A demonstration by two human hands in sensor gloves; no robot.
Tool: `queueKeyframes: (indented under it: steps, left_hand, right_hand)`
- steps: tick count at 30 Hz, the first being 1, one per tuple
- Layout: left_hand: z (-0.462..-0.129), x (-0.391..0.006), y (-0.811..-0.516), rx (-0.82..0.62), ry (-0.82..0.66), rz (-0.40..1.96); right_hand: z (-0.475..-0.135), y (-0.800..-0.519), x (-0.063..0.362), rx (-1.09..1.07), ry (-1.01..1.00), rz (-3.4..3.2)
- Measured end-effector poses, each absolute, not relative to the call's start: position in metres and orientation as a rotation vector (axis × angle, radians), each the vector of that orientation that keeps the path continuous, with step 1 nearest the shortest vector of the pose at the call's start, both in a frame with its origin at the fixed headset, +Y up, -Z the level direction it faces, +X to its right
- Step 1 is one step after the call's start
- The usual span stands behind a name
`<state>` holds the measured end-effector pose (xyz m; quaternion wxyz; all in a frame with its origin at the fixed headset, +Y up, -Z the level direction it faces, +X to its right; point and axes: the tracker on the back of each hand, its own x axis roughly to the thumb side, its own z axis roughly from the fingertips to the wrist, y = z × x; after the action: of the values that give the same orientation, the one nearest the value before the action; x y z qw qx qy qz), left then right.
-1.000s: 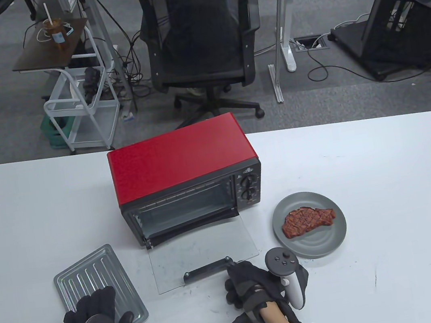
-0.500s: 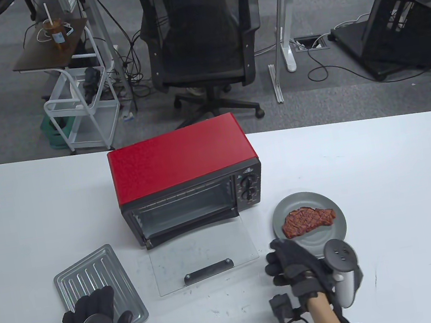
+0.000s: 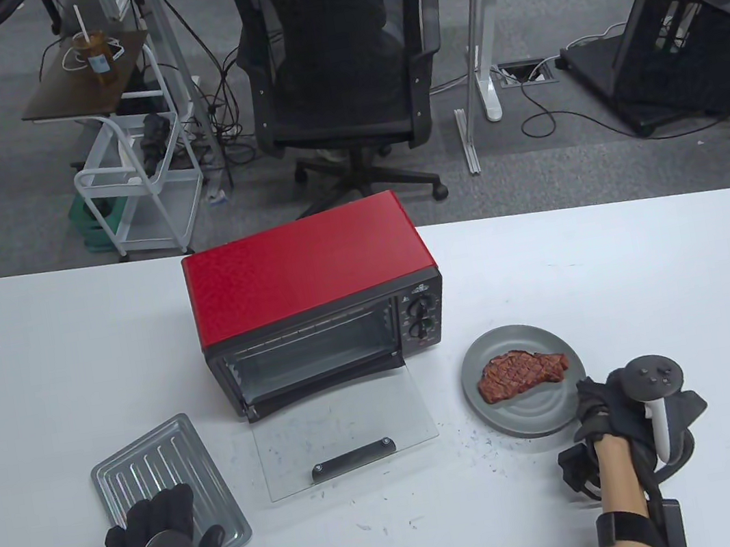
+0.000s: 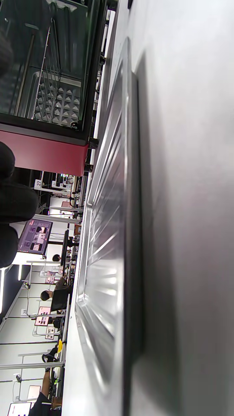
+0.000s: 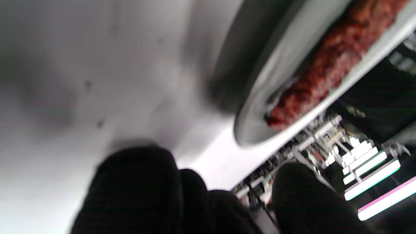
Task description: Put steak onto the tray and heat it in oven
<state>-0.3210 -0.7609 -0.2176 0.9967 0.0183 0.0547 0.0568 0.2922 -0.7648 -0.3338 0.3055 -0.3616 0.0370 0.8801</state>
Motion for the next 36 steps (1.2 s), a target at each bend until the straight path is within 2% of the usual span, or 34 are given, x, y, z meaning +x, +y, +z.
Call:
queueKeyframes:
  steps: [8,15,21,26,32,36]
  left_hand:
    - [-0.218,-0.320,-0.762,0.032,0.110,0.100]
    - [-0.218,-0.320,-0.760,0.036,0.116,0.101]
    - [-0.217,-0.314,-0.761,0.022,0.092,0.085]
    - [-0.216,-0.306,-0.758,0.029,0.048,0.135]
    - [-0.216,-0.302,-0.752,0.016,-0.002,0.253]
    - [-0.218,-0.308,-0.754,-0.028,-0.006,0.465]
  right_hand:
    - [-0.365,-0.766,0.281,-1.059,0.258,2.468]
    - [-0.365,-0.774,0.284,-1.040,0.207,2.391]
    - [-0.343,-0.788,0.304,-0.881,0.084,2.029]
    - [-0.337,-0.789,0.295,-0.763,0.060,2.038]
    - [-0.340,-0.772,0.255,-0.519,0.061,2.048]
    - [-0.342,-0.765,0.208,-0.315,0.152,2.011]
